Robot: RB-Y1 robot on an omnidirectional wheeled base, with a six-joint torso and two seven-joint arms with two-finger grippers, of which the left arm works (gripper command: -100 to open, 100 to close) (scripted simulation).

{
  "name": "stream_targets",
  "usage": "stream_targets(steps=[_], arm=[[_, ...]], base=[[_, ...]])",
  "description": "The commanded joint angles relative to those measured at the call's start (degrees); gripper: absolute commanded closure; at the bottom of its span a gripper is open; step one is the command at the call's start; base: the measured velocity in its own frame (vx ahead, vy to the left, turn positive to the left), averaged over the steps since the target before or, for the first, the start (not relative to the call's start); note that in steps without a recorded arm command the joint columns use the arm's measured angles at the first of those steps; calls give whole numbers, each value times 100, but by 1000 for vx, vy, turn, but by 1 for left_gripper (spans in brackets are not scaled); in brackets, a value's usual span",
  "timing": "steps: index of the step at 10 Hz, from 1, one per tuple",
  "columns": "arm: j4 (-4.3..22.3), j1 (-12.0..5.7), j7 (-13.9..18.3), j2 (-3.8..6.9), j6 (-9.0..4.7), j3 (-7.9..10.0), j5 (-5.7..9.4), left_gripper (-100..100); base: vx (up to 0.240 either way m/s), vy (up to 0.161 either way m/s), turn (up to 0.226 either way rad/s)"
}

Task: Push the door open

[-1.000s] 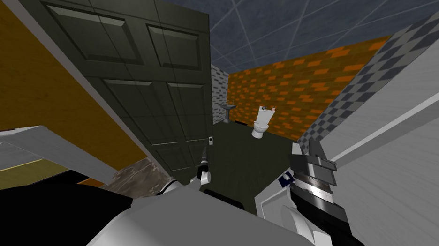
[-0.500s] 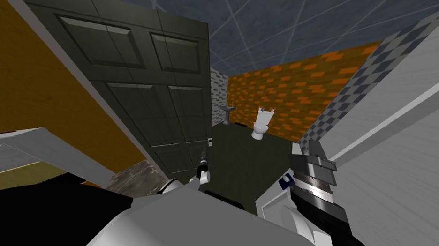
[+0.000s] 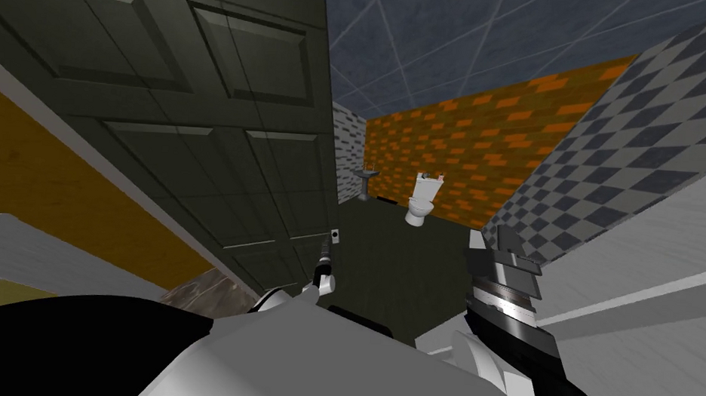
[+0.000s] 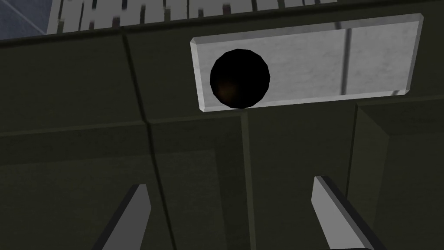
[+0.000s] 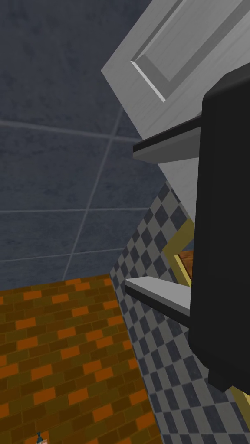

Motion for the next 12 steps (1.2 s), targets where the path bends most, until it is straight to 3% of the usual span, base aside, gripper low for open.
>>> stream_targets(steps=[1, 3, 4, 5, 10, 11, 12], arm=[[-52, 33, 10, -29, 14, 16, 4, -100], [-45, 39, 33, -147, 10, 32, 6, -100], [-101, 70, 8, -109, 27, 25, 4, -100], [-101, 70, 8, -109, 27, 25, 4, 100], [-101, 70, 8, -109, 27, 25, 4, 100], [-84, 73, -45, -36, 16, 91, 112, 100], [-152, 73, -45, -36, 16, 91, 112, 100]], base=[[251, 42, -30], [219, 8, -29], [104, -3, 16], [-23, -2, -6], [-17, 0, -6], [107, 1, 7], [138, -21, 36]])
